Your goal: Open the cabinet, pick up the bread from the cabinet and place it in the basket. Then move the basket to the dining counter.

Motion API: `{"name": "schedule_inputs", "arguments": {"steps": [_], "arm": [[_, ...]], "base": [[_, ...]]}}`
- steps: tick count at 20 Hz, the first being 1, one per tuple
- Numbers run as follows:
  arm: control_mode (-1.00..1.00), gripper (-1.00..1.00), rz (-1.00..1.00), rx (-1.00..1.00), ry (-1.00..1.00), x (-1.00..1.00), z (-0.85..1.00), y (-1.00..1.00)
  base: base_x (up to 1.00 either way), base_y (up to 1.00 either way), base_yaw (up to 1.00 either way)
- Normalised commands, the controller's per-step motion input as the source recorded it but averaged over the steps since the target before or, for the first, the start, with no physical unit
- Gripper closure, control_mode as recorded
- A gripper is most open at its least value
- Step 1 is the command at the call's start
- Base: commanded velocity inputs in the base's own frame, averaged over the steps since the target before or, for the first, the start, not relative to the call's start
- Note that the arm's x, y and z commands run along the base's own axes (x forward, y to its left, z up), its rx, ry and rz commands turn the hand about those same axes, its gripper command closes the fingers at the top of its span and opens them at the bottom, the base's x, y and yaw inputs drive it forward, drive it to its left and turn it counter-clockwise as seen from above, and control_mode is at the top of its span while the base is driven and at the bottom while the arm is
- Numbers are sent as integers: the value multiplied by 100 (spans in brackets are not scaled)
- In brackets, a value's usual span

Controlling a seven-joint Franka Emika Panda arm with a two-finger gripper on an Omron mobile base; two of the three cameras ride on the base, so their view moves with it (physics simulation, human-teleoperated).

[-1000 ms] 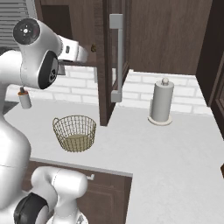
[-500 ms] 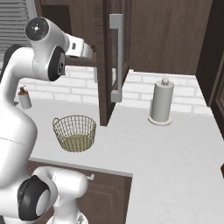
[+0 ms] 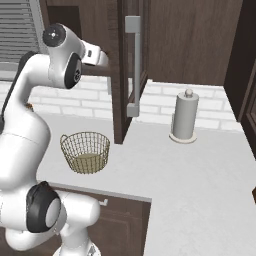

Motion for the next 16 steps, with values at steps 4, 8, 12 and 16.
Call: {"name": "schedule_inputs", "arguments": {"steps": [4,8,12,16], "arm": [[-100,-100,2,0,0,42,-1,0],[-100,-100,0,0,0,44,0,1],[-100,-100,6,0,0,26,0,-6],[-100,-100,6,0,0,30,0,-7]], "base": [[0,0,0],[0,0,0],[0,0,0],[0,0,0]]}}
